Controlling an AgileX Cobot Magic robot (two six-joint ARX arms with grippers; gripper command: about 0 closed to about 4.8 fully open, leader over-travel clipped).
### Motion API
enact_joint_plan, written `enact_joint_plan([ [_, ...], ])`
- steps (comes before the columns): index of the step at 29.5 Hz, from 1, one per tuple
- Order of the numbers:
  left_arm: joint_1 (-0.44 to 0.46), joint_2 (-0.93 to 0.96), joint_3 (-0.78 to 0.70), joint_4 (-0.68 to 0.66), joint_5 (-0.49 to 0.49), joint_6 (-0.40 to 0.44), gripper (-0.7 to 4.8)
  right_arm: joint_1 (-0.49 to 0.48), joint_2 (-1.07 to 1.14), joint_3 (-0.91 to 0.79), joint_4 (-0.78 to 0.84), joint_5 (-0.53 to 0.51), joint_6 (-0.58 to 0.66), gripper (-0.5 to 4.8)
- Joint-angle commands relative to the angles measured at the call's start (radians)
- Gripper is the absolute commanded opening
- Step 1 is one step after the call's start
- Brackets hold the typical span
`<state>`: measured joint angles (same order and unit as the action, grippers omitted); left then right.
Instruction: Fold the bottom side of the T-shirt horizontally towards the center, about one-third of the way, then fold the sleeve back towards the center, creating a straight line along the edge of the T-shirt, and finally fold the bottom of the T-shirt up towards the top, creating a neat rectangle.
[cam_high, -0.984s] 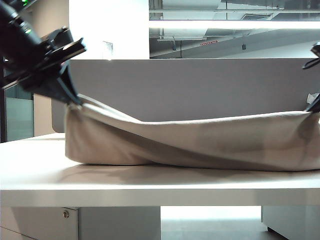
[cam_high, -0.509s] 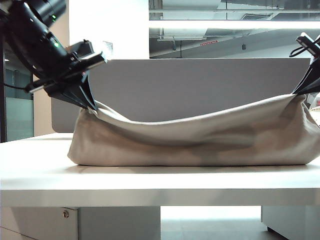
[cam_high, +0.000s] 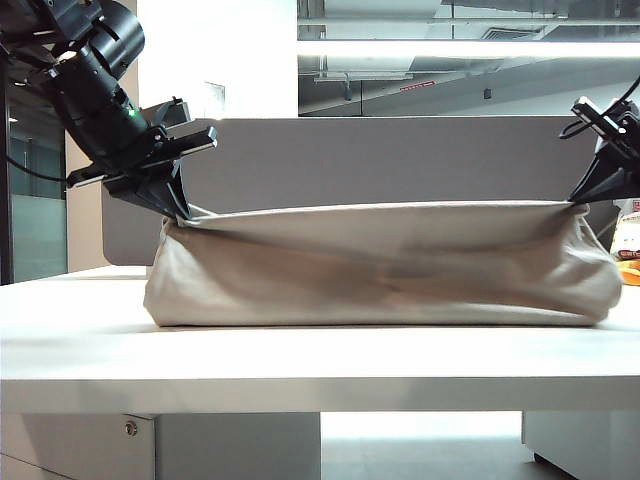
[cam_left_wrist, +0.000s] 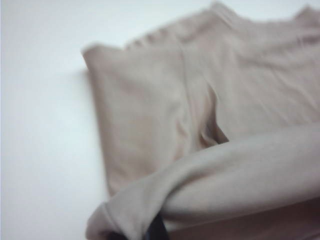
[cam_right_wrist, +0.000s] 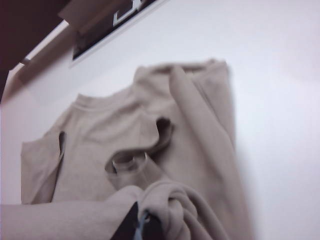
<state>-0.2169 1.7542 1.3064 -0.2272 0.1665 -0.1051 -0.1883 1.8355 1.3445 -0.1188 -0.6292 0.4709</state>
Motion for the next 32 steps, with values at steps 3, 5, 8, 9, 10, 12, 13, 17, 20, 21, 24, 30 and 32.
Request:
enact_joint_plan([
  [3, 0.030, 0.065, 0.091, 0.002, -0.005, 0.008, -0.06, 0.000, 0.066, 0.110, 0.011, 0.002, -0.002, -0.03],
  [5, 0.034, 0.095, 0.122, -0.001, 0.010, 0.021, -0.06, 0.000, 0.095, 0.145, 0.003, 0.002, -0.002, -0.03],
  [8, 0.033, 0.148, 0.179, -0.017, 0.021, 0.024, -0.06, 0.000, 0.138, 0.190, -0.014, 0.002, -0.002, -0.03],
  [9, 0.033, 0.168, 0.201, -0.023, 0.021, 0.027, -0.06, 0.000, 0.153, 0.204, -0.016, 0.002, -0.002, -0.03],
  [10, 0.033, 0.183, 0.215, -0.026, 0.021, 0.027, -0.06, 0.000, 0.165, 0.212, -0.017, 0.002, -0.002, -0.03],
  [12, 0.033, 0.211, 0.240, -0.024, 0.021, 0.027, -0.06, 0.000, 0.183, 0.224, -0.013, 0.003, -0.002, -0.03],
  [13, 0.033, 0.221, 0.249, -0.021, 0.021, 0.027, -0.06, 0.000, 0.188, 0.224, -0.007, 0.006, -0.002, -0.03],
  [17, 0.033, 0.269, 0.292, -0.016, 0.021, 0.027, -0.06, -0.001, 0.211, 0.224, 0.011, 0.031, -0.007, -0.03],
  [20, 0.033, 0.300, 0.318, -0.010, 0.021, 0.027, -0.05, -0.001, 0.224, 0.224, 0.035, 0.024, -0.008, -0.02],
  [21, 0.033, 0.309, 0.325, -0.005, 0.021, 0.027, 0.01, -0.001, 0.227, 0.224, 0.047, 0.025, -0.016, 0.03],
  [24, 0.033, 0.318, 0.332, 0.005, 0.021, 0.027, 2.24, -0.001, 0.229, 0.225, 0.070, 0.025, -0.029, 1.44],
  [30, 0.034, 0.317, 0.364, -0.026, 0.017, 0.027, 4.79, -0.001, 0.228, 0.225, 0.079, 0.024, -0.029, 4.25],
  [32, 0.034, 0.316, 0.377, -0.040, 0.023, 0.027, 4.79, -0.002, 0.228, 0.225, 0.079, 0.024, -0.029, 4.31],
])
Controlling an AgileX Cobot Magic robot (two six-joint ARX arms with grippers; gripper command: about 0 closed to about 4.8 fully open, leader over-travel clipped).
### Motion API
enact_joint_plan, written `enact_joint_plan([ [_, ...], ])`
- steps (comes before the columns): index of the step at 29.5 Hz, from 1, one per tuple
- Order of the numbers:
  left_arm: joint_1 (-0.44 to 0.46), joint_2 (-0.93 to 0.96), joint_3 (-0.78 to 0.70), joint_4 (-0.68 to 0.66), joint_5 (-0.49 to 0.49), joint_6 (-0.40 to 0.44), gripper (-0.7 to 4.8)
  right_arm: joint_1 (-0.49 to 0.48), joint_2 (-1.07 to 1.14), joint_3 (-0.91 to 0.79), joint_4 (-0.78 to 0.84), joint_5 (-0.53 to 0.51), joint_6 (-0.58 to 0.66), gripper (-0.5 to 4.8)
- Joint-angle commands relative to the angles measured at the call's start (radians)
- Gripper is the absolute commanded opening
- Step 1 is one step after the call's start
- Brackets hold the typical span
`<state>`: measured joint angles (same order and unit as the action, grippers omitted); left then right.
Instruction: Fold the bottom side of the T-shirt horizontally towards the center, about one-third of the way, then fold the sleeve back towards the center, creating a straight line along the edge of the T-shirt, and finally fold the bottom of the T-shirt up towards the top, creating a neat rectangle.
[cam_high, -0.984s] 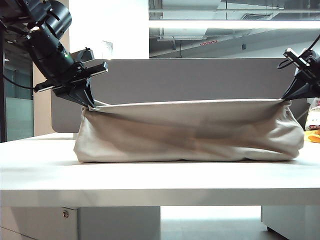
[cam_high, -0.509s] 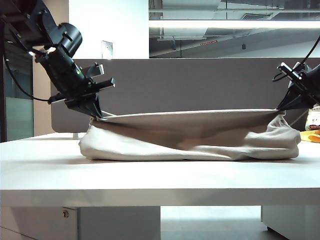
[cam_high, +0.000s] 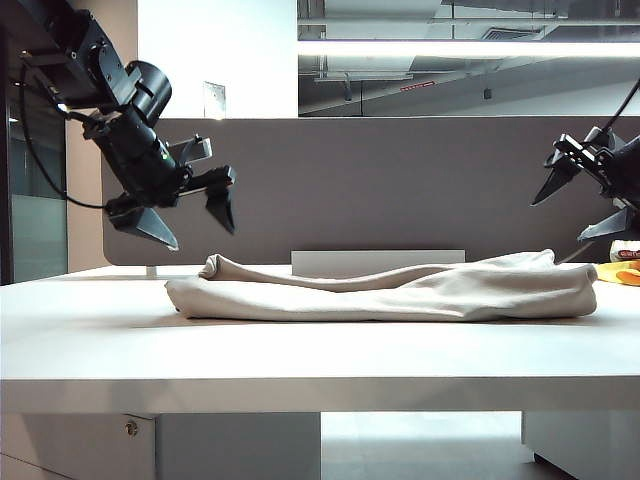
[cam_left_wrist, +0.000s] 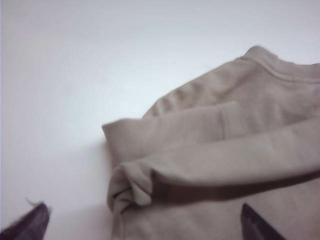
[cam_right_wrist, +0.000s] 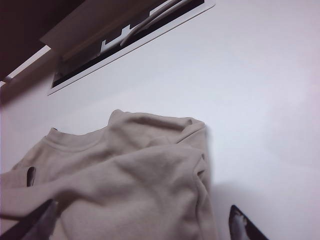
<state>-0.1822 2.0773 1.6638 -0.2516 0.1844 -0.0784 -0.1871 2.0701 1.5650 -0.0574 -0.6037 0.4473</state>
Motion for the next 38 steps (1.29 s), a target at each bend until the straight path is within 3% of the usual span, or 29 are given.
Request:
enact_joint_plan([
  [1, -0.001, -0.007, 0.024, -0.021, 0.020, 0.002, 4.79, -0.003, -0.008, 0.004, 0.017, -0.002, -0.005, 4.31],
  [5, 0.002, -0.029, 0.027, -0.037, 0.030, 0.024, 4.79, -0.003, -0.019, 0.004, 0.006, 0.000, -0.008, 4.08],
  [6, 0.002, -0.040, 0.027, -0.048, 0.029, 0.046, 4.79, -0.004, -0.024, 0.004, 0.001, 0.000, -0.011, 3.71],
  [10, 0.007, -0.094, 0.027, -0.109, 0.016, 0.114, 4.64, -0.005, -0.064, 0.000, -0.052, 0.003, -0.088, 1.19],
  [13, 0.013, -0.141, 0.018, -0.138, 0.015, 0.127, 3.52, -0.005, -0.101, 0.000, -0.104, 0.003, -0.146, -0.03],
  [20, 0.013, -0.304, -0.177, -0.028, 0.014, 0.094, 1.69, -0.004, -0.217, -0.061, -0.219, 0.047, -0.232, -0.08],
  [25, 0.011, -0.458, -0.392, 0.120, -0.008, 0.047, 1.60, -0.005, -0.352, -0.243, -0.104, 0.052, -0.235, -0.08],
  [30, 0.010, -0.627, -0.585, 0.198, -0.015, 0.039, 1.08, -0.004, -0.502, -0.455, 0.035, 0.052, -0.236, -0.08],
  [32, 0.000, -0.702, -0.662, 0.230, -0.046, 0.037, 0.80, 0.000, -0.560, -0.539, 0.078, 0.052, -0.238, -0.08],
  [38, -0.071, -0.903, -0.839, 0.259, -0.151, 0.040, 0.78, 0.006, -0.720, -0.790, 0.213, 0.052, -0.239, -0.08],
])
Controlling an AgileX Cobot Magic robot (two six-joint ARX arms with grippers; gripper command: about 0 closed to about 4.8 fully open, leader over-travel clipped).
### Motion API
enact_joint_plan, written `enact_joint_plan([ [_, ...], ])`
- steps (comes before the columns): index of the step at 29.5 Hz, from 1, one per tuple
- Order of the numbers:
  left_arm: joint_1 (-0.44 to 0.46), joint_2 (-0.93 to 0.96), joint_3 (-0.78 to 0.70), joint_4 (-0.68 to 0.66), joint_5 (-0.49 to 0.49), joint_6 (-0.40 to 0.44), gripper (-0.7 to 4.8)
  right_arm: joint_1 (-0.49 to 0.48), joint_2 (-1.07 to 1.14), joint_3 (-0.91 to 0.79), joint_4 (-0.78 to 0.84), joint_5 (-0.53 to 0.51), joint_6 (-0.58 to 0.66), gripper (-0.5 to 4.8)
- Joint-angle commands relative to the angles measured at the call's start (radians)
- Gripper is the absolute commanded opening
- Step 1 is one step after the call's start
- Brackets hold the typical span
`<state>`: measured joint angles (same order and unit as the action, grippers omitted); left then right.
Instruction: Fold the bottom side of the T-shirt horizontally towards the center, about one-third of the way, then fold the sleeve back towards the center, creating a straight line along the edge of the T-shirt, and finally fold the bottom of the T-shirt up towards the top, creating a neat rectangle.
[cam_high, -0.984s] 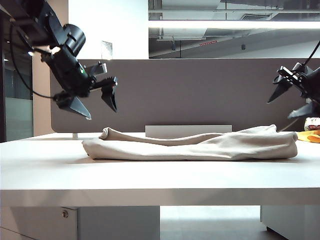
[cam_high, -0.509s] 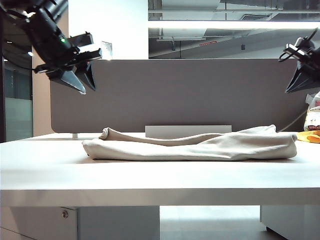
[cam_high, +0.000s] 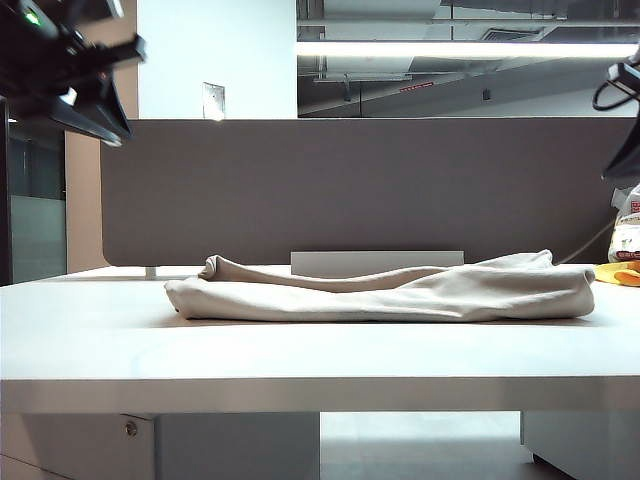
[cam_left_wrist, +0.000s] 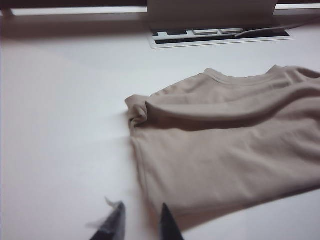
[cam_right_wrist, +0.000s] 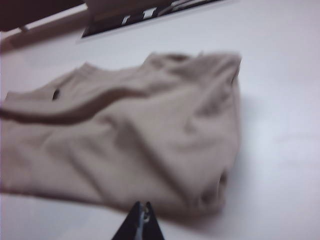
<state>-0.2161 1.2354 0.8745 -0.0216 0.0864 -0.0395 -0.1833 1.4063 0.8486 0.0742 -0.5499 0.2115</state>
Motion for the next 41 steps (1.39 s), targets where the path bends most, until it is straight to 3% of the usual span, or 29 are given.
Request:
enact_joint_plan([
  [1, -0.056, -0.095, -0.080, 0.032, -0.078, 0.000, 0.78, 0.003, -0.087, -0.118, 0.105, -0.002, -0.003, -0.08],
  [9, -0.116, -0.321, -0.323, 0.068, -0.164, -0.101, 0.52, 0.008, -0.301, -0.350, 0.140, 0.019, -0.003, -0.08],
  [16, -0.118, -0.517, -0.507, 0.063, -0.161, -0.160, 0.48, 0.010, -0.479, -0.493, 0.142, 0.062, 0.031, -0.08],
  [25, -0.118, -0.651, -0.647, 0.043, -0.127, -0.156, 0.48, 0.010, -0.605, -0.629, 0.142, 0.062, 0.051, -0.08],
  [41, -0.118, -0.655, -0.783, 0.022, -0.109, -0.135, 0.48, 0.010, -0.628, -0.845, 0.251, 0.082, 0.084, -0.08],
])
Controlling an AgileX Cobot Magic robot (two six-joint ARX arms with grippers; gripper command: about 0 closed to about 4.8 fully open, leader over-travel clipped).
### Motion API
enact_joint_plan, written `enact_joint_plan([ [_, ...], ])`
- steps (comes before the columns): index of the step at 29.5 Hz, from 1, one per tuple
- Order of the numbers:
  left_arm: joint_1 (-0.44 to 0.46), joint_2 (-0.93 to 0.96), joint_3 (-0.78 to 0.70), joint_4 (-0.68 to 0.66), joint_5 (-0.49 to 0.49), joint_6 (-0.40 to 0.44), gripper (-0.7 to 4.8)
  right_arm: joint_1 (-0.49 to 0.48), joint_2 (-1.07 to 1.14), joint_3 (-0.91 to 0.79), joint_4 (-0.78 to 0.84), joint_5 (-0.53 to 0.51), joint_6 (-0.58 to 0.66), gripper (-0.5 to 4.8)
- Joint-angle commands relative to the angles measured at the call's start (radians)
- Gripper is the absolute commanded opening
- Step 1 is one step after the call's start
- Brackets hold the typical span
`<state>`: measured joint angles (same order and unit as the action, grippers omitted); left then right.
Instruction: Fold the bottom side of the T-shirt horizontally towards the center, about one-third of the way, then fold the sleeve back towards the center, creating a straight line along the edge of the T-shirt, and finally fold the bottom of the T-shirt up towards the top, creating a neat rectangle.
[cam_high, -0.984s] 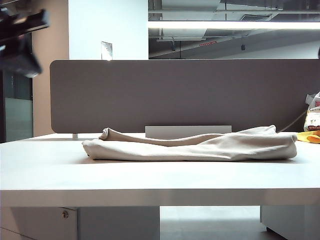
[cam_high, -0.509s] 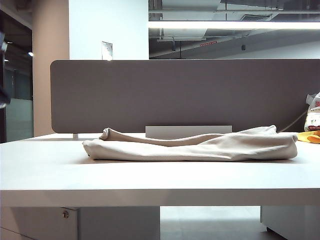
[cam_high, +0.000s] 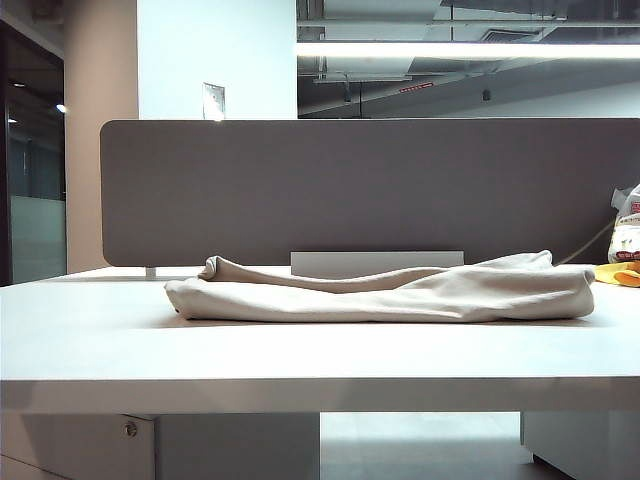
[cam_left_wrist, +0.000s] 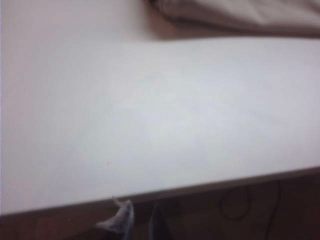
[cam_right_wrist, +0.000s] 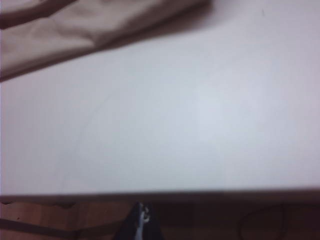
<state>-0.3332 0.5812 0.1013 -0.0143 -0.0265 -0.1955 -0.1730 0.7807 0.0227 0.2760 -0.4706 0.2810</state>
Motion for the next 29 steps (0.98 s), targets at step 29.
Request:
enact_joint_plan([
  [29, -0.001, -0.001, -0.068, 0.296, -0.096, 0.042, 0.53, -0.002, -0.008, -0.018, 0.148, 0.086, 0.006, -0.06],
])
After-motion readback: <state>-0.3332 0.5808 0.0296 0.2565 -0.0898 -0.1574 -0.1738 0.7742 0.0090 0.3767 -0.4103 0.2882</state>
